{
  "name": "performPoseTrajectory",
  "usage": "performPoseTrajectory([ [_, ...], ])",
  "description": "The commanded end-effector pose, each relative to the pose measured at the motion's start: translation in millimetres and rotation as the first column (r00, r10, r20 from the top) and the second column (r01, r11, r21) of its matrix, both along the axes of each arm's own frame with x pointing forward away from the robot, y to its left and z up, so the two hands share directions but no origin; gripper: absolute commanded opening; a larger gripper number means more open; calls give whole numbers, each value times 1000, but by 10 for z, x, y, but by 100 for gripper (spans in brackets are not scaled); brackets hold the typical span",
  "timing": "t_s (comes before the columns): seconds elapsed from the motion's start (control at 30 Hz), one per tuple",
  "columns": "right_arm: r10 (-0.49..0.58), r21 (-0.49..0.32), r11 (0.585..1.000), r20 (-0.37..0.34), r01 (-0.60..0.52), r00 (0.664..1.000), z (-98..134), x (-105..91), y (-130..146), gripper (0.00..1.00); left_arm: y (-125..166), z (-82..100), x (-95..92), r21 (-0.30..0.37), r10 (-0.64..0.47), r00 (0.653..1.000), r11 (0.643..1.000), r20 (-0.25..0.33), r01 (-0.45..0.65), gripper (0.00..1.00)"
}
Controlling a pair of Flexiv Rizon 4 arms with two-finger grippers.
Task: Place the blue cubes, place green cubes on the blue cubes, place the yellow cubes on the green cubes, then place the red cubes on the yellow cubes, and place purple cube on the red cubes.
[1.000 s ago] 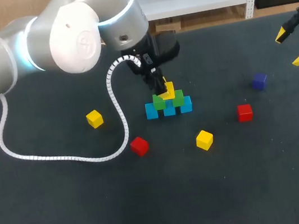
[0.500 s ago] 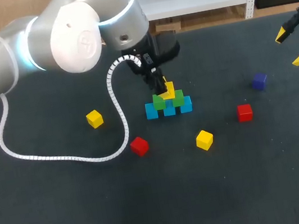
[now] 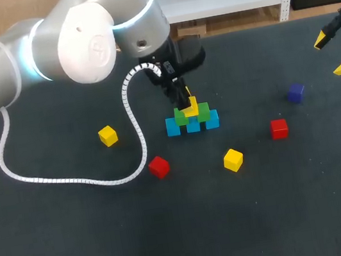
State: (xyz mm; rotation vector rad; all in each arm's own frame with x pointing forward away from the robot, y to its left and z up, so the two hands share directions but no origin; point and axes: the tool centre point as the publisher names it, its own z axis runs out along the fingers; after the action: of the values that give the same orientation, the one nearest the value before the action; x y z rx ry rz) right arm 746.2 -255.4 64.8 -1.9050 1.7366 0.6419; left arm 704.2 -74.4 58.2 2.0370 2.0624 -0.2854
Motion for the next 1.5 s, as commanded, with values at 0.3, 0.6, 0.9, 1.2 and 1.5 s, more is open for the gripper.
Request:
performPoseTrajectory([
  [0.3,1,2,1000,1,-1,1000,-4,4,-1,100,7,2,17,1,-2,1000,1000,-3,2,48],
  [0.6,1,2,1000,1,-1,1000,-4,4,-1,100,-6,8,42,-3,-5,1000,1000,3,5,33],
  [0.9,1,2,1000,1,-1,1000,-4,4,-1,100,-14,12,53,-4,-5,1000,1000,3,5,45],
  [1.2,1,2,1000,1,-1,1000,-4,4,-1,100,30,56,31,13,-3,1000,1000,-5,3,100],
  [1.5,1,2,1000,1,-1,1000,-4,4,-1,100,454,333,-93,-22,5,1000,1000,20,-5,100],
])
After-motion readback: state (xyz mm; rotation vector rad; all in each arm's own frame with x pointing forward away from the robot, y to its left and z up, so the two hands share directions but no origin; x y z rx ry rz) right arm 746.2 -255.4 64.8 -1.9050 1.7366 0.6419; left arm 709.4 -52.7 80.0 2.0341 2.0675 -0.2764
